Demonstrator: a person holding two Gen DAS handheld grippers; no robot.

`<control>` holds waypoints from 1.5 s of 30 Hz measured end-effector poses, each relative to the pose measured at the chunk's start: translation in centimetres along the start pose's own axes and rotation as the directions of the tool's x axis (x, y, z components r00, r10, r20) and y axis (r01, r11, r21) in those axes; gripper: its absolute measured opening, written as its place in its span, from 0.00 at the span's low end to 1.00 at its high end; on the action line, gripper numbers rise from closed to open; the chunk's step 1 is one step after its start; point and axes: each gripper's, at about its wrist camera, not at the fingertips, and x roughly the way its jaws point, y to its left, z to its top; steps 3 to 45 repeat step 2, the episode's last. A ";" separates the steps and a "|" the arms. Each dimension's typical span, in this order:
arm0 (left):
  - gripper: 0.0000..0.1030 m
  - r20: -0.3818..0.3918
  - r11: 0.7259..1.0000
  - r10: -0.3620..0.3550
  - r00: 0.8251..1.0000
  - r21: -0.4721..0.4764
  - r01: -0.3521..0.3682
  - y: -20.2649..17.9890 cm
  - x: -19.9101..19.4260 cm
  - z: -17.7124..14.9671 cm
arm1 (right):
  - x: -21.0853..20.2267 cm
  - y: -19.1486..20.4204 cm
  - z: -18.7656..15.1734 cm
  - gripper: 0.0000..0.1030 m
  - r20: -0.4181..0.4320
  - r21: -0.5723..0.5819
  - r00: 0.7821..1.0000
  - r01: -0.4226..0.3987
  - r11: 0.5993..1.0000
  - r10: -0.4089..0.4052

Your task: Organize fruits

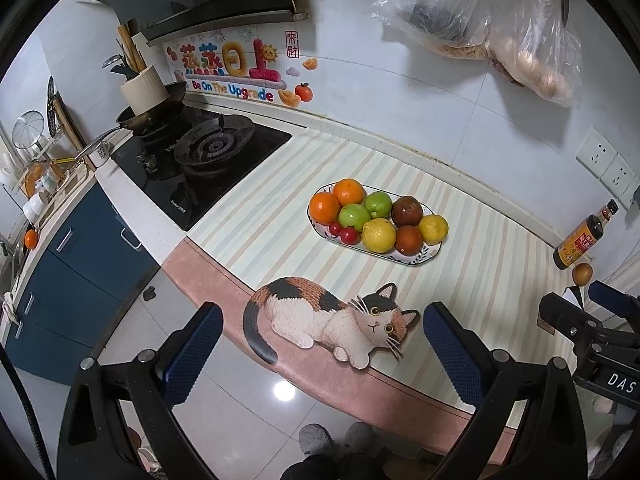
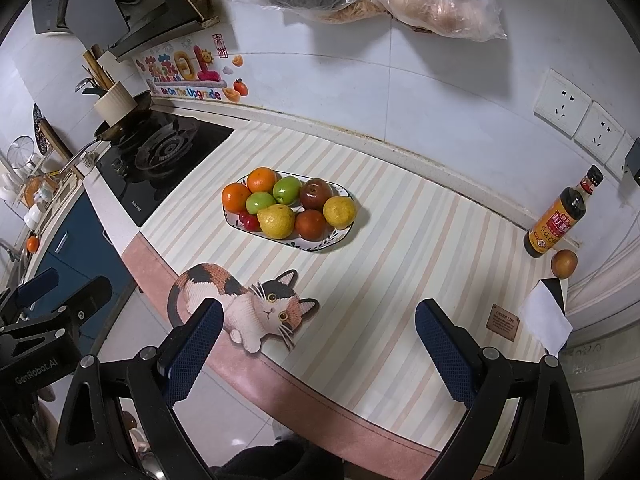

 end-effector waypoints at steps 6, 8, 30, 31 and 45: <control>1.00 0.004 1.000 0.005 1.000 -0.001 -0.005 0.0 -0.1 -0.1 | 0.0 -0.1 0.0 0.96 0.000 0.002 1.000 -0.005 1.000 0.005; 1.00 0.004 1.000 0.005 1.000 -0.001 -0.005 0.0 -0.1 -0.1 | 0.0 -0.1 0.0 0.96 0.000 0.002 1.000 -0.005 1.000 0.005; 1.00 0.004 1.000 0.005 1.000 -0.001 -0.005 0.0 -0.1 -0.1 | 0.0 -0.1 0.0 0.96 0.000 0.002 1.000 -0.005 1.000 0.005; 1.00 0.004 1.000 0.005 1.000 -0.001 -0.005 0.0 -0.1 -0.1 | 0.0 -0.1 0.0 0.96 0.000 0.002 1.000 -0.005 1.000 0.005; 1.00 0.004 1.000 0.005 1.000 -0.001 -0.005 0.0 -0.1 -0.1 | 0.0 -0.1 0.0 0.96 0.000 0.002 1.000 -0.005 1.000 0.005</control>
